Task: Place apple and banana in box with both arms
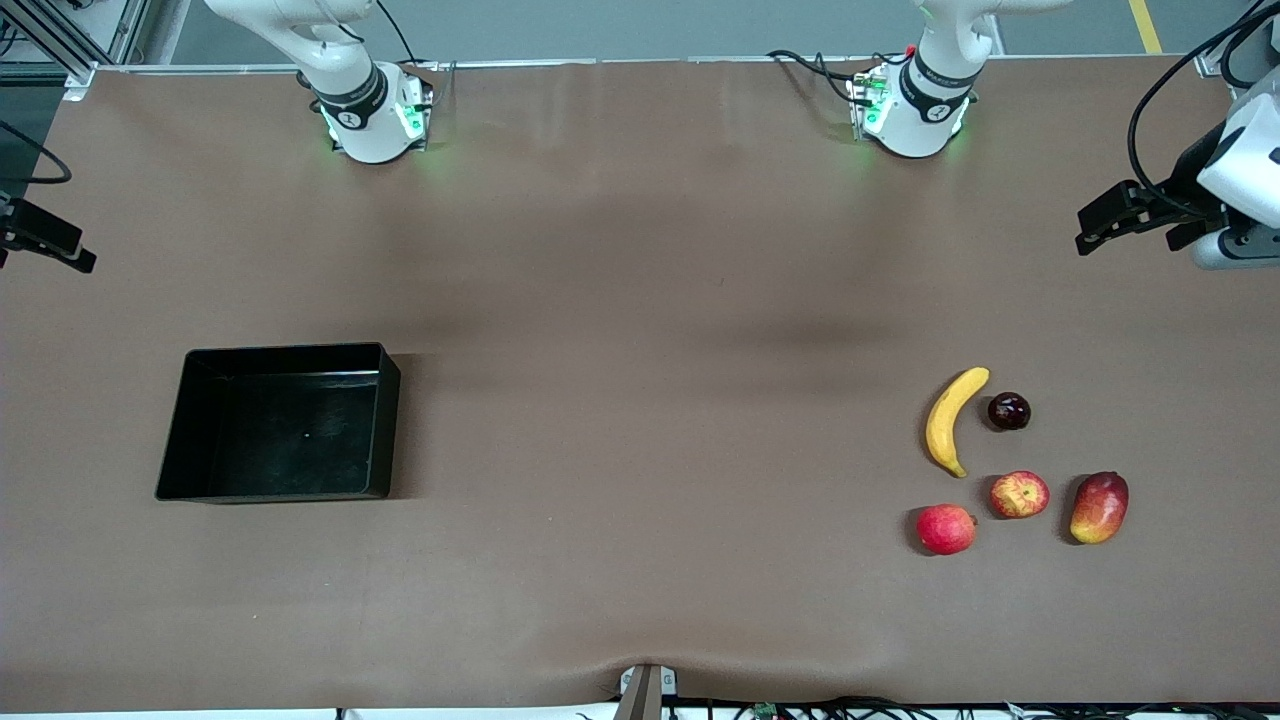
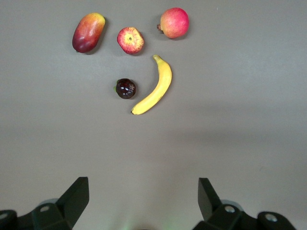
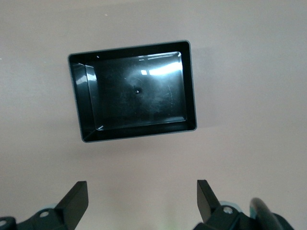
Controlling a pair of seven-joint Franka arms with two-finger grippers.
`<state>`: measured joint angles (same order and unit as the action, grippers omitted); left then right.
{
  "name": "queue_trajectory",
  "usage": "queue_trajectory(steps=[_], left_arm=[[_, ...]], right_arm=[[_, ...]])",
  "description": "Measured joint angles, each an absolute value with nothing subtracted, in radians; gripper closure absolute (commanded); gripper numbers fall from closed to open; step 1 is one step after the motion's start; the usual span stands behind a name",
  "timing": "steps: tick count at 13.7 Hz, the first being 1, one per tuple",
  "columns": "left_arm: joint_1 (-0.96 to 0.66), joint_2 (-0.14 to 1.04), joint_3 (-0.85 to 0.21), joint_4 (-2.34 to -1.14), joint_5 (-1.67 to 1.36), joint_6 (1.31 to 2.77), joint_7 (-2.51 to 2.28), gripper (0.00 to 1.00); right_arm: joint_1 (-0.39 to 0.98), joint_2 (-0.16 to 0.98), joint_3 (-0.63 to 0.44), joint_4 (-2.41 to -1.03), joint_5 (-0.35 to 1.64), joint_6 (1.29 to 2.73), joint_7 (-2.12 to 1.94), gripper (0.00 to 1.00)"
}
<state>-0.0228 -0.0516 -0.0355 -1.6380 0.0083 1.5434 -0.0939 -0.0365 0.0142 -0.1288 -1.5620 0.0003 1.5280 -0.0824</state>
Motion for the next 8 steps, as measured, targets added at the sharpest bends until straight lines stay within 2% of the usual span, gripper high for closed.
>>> queue_trajectory(steps=[3, 8], left_arm=[[-0.023, 0.002, -0.037, -1.639, 0.012, 1.559, -0.094, 0.00], [-0.023, 0.142, -0.038, -1.647, 0.014, 1.707, -0.094, 0.00]], right_arm=[[-0.096, 0.122, -0.130, -1.564, 0.000, 1.541, -0.098, 0.00], [-0.118, 0.272, -0.129, -1.566, 0.000, 1.642, -0.139, 0.00]])
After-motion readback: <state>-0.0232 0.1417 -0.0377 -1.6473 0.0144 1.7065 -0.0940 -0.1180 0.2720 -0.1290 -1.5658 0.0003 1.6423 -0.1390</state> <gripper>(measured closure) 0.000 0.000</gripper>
